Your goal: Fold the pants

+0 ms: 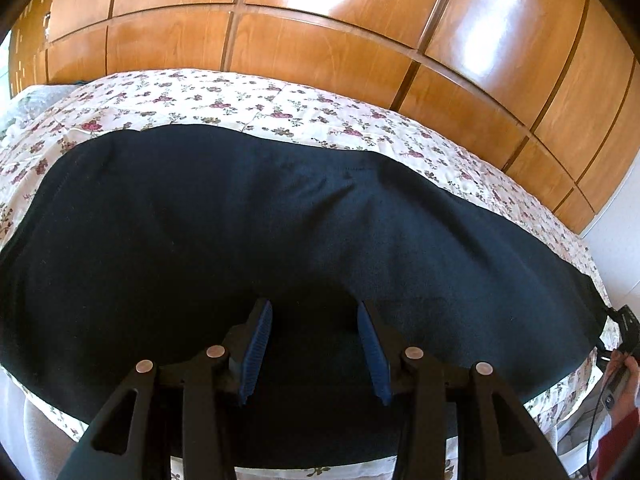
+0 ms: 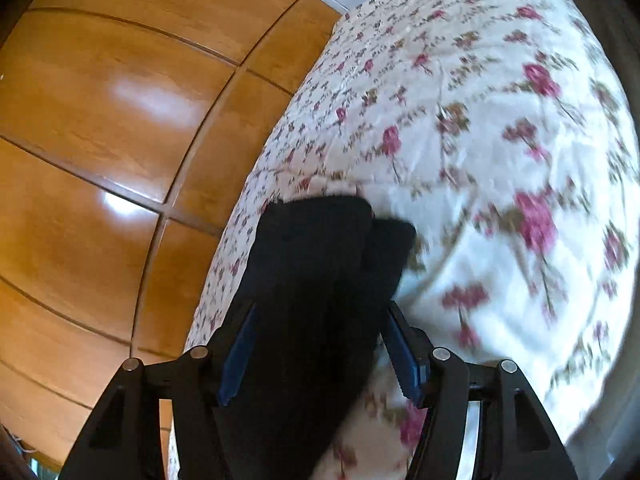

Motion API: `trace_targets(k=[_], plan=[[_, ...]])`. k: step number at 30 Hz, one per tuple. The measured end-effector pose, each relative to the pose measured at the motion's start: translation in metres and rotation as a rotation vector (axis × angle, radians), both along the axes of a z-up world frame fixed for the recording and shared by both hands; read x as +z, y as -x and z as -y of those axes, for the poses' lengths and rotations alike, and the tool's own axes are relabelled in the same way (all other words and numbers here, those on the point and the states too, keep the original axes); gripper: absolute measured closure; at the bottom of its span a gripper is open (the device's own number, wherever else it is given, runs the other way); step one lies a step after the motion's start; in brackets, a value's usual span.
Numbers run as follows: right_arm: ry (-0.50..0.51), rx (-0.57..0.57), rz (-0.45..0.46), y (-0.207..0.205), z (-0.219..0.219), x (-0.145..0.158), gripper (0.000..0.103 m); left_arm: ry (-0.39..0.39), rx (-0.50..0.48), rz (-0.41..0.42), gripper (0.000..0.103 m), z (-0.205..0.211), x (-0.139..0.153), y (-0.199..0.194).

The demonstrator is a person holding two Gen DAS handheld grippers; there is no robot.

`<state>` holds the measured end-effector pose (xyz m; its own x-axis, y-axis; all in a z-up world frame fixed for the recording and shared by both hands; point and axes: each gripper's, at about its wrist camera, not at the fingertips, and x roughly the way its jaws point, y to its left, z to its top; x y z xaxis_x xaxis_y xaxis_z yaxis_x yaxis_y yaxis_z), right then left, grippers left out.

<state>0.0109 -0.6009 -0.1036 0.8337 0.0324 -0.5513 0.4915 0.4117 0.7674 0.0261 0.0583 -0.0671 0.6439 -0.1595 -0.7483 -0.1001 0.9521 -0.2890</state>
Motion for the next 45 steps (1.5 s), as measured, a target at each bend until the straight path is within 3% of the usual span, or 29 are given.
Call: trace_targets(k=[1,2,5,12,18,26,36,45], plan=[[0.013,0.0,-0.021,-0.004,0.001,0.001,0.05,0.001,-0.002,0.0,0.058,0.0,0.0,0.0],[0.022,0.003,-0.039,-0.007,0.002,0.001,0.066,0.001,-0.006,0.0,0.058,0.0,0.0,0.0],[0.04,0.026,-0.046,-0.011,0.001,0.008,0.078,0.002,-0.015,0.002,0.058,-0.001,0.0,0.0],[0.233,0.098,-0.007,-0.015,-0.042,0.079,0.083,0.118,-0.003,0.006,0.057,-0.016,0.002,0.001],[0.375,0.164,0.084,-0.019,-0.103,0.144,0.083,0.12,-0.023,0.033,0.057,-0.016,0.006,0.009],[0.516,0.281,0.187,-0.022,-0.197,0.196,0.083,0.156,-0.036,0.056,0.057,-0.023,0.011,0.022],[0.579,0.516,0.258,-0.036,-0.309,0.191,0.083,0.202,-0.001,0.06,0.057,-0.038,0.008,0.031],[0.561,0.726,0.222,-0.041,-0.384,0.145,0.083,0.206,0.016,0.048,0.057,-0.044,0.007,0.036]])
